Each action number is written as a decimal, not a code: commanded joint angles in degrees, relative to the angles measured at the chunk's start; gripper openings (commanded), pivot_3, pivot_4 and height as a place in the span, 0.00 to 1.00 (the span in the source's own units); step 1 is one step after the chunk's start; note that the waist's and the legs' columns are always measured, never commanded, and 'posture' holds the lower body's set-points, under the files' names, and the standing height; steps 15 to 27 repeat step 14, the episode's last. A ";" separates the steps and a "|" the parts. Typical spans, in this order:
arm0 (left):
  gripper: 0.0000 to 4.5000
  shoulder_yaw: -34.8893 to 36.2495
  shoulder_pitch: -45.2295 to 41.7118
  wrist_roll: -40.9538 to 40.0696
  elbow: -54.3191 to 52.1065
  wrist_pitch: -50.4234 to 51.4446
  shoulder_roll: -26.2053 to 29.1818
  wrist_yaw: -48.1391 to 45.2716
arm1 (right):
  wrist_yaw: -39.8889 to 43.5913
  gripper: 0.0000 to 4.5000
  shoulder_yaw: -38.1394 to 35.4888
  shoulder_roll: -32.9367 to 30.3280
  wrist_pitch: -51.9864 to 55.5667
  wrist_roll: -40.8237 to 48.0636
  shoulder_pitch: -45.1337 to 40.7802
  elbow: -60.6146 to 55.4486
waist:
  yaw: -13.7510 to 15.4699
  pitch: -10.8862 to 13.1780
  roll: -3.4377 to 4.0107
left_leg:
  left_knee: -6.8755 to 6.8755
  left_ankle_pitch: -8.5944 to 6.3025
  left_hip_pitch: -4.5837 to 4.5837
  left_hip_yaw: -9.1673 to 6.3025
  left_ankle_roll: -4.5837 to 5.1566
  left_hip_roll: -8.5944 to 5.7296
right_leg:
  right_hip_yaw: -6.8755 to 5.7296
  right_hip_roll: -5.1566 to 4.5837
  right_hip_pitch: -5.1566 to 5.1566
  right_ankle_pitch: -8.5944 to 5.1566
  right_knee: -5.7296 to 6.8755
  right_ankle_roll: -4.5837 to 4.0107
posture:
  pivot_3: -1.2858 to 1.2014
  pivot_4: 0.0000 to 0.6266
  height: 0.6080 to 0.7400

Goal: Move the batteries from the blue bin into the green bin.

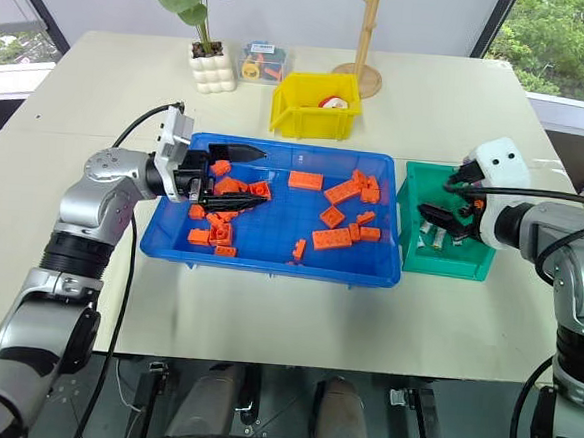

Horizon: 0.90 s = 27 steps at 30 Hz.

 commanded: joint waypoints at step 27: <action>1.00 18.68 0.99 -0.54 -2.03 -5.54 5.21 21.57 | -13.48 0.98 -1.34 7.57 -32.73 -7.66 -16.38 25.34 | -0.32 0.01 -0.01 | 0.10 0.00 -0.02 -0.01 0.00 0.02 | -0.02 -0.01 -0.02 0.00 0.05 0.00 | 0.52 0.24 1.00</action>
